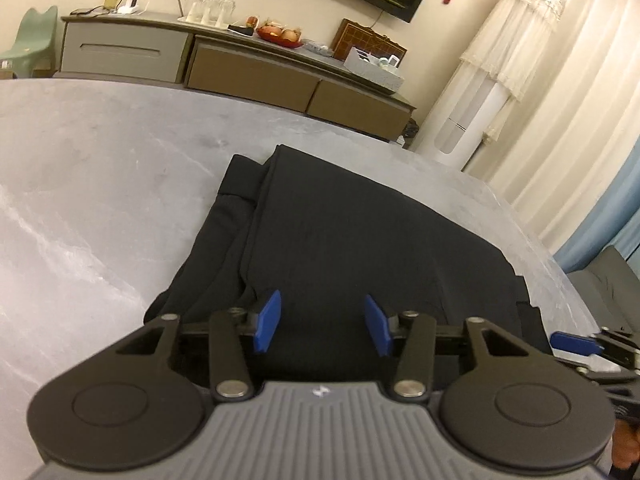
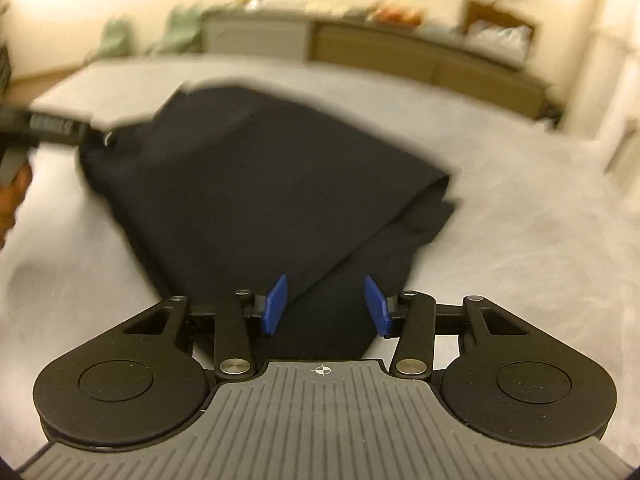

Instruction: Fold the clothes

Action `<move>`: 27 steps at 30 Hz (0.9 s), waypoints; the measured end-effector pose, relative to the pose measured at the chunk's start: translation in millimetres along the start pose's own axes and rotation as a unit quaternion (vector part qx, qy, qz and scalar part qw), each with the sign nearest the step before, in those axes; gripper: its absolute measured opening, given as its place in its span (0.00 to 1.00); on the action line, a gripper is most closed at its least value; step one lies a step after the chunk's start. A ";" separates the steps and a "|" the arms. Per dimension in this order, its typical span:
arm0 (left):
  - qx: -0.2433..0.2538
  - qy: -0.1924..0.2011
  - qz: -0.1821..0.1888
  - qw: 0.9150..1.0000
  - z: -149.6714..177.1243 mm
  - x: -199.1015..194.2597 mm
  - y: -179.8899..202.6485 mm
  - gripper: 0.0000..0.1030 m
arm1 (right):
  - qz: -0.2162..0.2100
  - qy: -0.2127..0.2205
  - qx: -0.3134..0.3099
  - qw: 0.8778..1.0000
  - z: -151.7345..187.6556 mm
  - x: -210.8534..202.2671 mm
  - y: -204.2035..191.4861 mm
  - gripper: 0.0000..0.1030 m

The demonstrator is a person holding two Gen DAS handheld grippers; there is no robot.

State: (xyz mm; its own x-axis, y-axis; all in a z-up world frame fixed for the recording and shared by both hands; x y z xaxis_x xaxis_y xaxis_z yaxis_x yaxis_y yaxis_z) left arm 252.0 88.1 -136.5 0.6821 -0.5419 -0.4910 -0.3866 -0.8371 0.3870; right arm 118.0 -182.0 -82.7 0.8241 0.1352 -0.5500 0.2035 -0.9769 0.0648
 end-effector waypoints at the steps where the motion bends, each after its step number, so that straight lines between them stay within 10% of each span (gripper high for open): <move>1: 0.002 0.001 -0.001 1.000 1.5 0.0 -0.8 0.48 | -0.013 0.016 0.000 1.000 -1.9 -6.6 -4.6 0.50; 7: -0.005 -0.001 -0.024 1.000 6.6 -7.3 10.6 0.48 | -0.071 -0.020 -0.093 0.993 15.9 16.5 -35.3 0.56; 14: 0.034 -0.014 -0.002 0.999 22.3 -4.5 44.9 0.49 | -0.006 -0.046 -0.030 0.998 1.9 45.7 46.3 0.58; 24: 0.058 -0.003 -0.002 0.998 27.4 -6.4 45.2 0.49 | -0.053 0.026 0.076 0.995 -14.0 20.9 70.3 0.54; 27: 0.060 0.000 -0.003 0.998 27.4 -6.1 47.7 0.50 | -0.051 -0.009 0.092 0.994 -1.8 47.7 66.2 0.54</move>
Point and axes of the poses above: each gripper's, at about its wrist camera, not at the fingertips, and x roughly the way its jaws point, y to its right, z to its underside, the point moved 3 cm from there along x, roughly the way its jaws point, and after that the axes turned 9 degrees about y, right-handed, at the moved point
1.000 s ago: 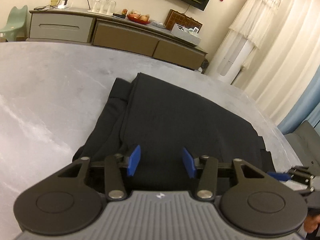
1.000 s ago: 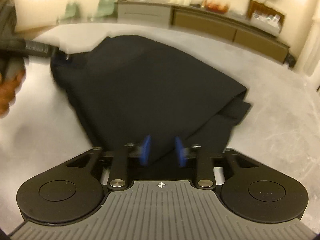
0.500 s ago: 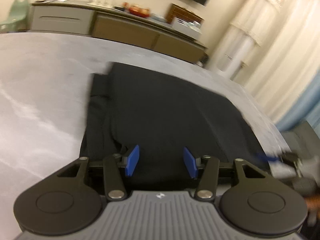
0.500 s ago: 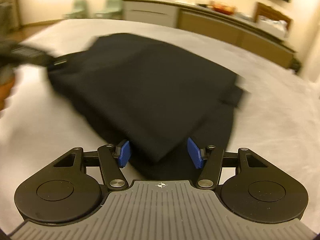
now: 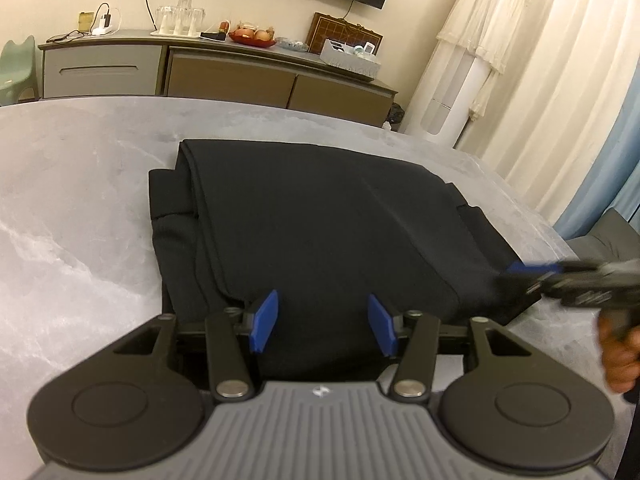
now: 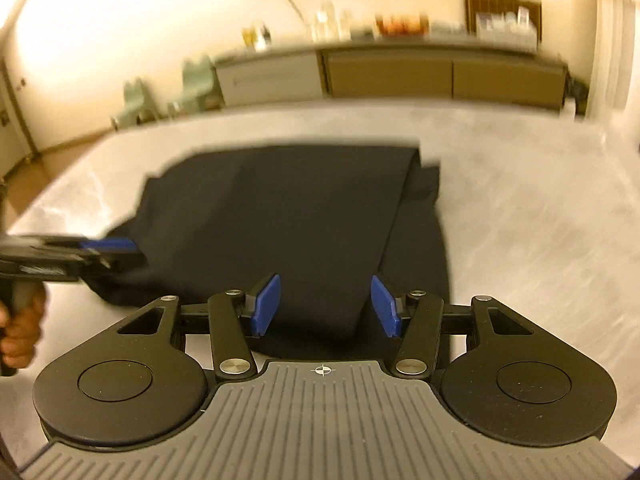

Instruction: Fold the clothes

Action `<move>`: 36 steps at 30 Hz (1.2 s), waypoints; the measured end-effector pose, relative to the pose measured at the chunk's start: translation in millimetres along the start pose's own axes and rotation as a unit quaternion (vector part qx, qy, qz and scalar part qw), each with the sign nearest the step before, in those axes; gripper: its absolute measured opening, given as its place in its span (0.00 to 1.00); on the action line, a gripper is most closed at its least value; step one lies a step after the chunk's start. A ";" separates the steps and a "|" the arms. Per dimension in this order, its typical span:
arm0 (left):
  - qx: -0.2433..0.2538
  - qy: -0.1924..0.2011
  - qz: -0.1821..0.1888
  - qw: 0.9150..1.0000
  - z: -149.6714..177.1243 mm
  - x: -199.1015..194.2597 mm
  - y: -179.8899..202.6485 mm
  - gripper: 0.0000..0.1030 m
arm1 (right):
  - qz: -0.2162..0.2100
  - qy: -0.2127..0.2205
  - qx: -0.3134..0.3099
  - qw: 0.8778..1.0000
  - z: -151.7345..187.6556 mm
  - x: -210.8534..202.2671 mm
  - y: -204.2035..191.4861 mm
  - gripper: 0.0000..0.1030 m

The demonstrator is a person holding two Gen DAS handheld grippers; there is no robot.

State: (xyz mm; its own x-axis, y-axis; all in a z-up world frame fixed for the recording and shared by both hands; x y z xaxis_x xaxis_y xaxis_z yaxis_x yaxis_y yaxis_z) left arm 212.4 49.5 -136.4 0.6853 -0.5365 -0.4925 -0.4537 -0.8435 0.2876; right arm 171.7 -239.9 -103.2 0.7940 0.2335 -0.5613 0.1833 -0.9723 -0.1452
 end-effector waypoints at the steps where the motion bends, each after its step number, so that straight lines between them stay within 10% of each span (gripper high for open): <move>1: 0.001 0.001 -0.001 1.000 0.1 -0.2 0.8 0.50 | 0.009 -0.008 -0.005 1.000 4.6 7.9 -2.5 0.56; 4: 0.016 0.010 -0.016 1.000 0.6 -7.1 7.1 0.56 | 0.028 -0.026 -0.032 0.999 5.6 10.3 -12.0 0.57; 9: 0.083 0.033 -0.082 0.993 7.1 -31.4 35.6 0.96 | 0.028 0.009 -0.024 0.999 -0.8 -21.1 -28.3 0.86; 21: -0.034 0.023 -0.093 0.995 40.0 -77.2 93.2 1.00 | 0.080 0.032 -0.048 0.995 12.9 -71.8 -28.2 0.86; 36: -0.018 0.022 -0.090 0.996 38.1 -70.3 149.5 1.00 | 0.093 0.039 -0.041 0.994 27.5 -96.0 -17.3 0.88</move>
Point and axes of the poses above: each gripper's, at about its wrist camera, not at the fingertips, and x roughly the way its jaws point, y to its right, z to its underside, the point moved 3 cm from there along x, roughly the way its jaws point, and after that the axes turned 9 degrees about y, right-handed, at the moved point
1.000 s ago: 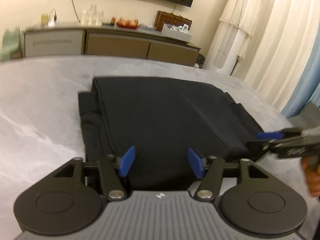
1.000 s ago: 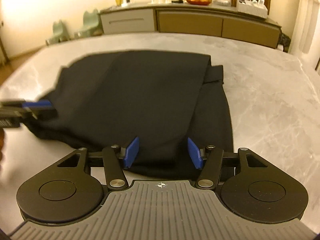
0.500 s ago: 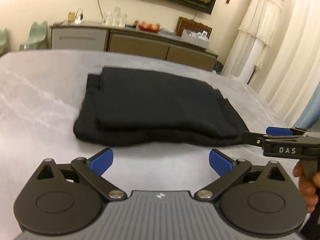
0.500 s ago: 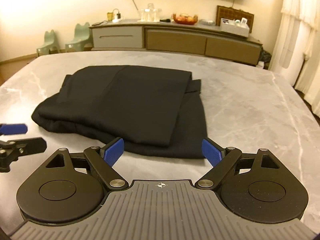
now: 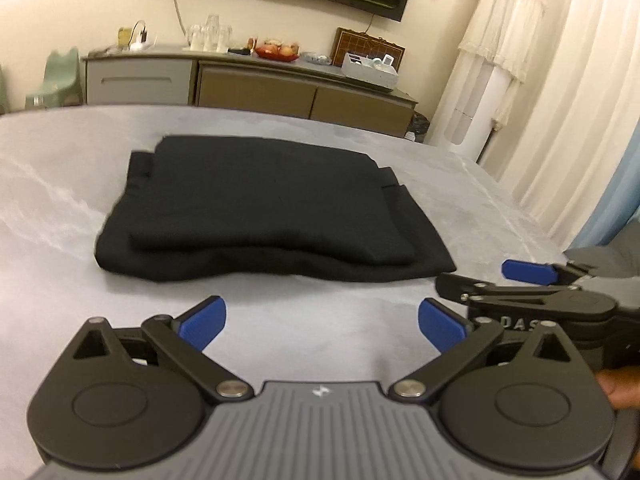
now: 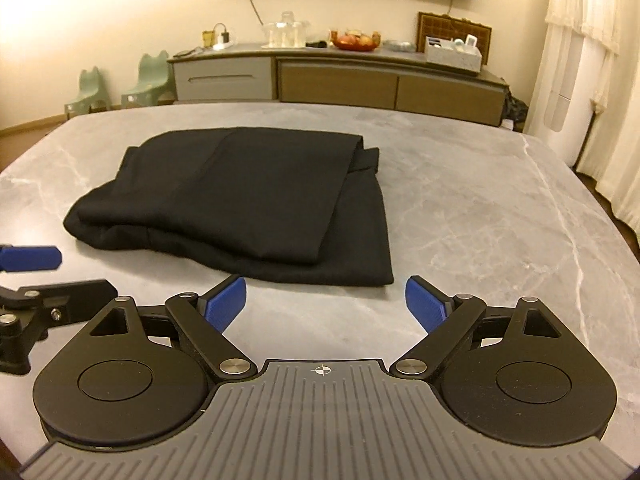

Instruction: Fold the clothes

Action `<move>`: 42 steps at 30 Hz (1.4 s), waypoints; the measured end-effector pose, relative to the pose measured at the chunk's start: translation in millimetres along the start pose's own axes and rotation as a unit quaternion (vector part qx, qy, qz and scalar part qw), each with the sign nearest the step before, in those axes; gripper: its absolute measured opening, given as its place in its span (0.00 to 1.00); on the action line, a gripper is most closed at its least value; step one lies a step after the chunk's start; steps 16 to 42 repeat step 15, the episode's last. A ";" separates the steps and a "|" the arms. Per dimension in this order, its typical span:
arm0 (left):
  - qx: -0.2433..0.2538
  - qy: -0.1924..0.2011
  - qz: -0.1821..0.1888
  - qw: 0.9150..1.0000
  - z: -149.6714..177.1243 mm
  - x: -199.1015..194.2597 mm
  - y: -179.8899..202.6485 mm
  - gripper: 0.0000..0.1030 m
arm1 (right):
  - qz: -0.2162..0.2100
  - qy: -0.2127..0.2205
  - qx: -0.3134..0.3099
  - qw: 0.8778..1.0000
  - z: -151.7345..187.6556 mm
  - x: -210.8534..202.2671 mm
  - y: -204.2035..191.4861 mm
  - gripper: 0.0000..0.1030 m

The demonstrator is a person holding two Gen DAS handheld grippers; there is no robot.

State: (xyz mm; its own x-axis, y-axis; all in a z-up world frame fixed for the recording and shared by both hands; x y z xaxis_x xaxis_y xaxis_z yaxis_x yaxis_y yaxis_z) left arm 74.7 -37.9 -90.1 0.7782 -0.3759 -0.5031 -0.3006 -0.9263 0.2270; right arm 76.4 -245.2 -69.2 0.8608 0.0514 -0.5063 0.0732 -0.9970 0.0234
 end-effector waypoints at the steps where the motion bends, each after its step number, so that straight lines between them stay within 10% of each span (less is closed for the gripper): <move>1: -0.006 -0.002 0.000 1.000 1.3 0.5 1.5 1.00 | 0.001 0.000 0.000 1.000 0.5 0.3 0.5 0.88; 42: 0.011 -0.017 -0.011 1.000 11.8 5.6 12.8 1.00 | 0.009 -0.004 0.000 1.000 3.4 2.7 3.7 0.88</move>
Point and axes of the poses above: each gripper's, at about its wrist camera, not at the fingertips, and x roughly the way its jaws point, y to its right, z to its underside, the point moved 3 cm from there along x, roughly the way its jaws point, and after that the axes turned 9 degrees about y, right-handed, at the moved point
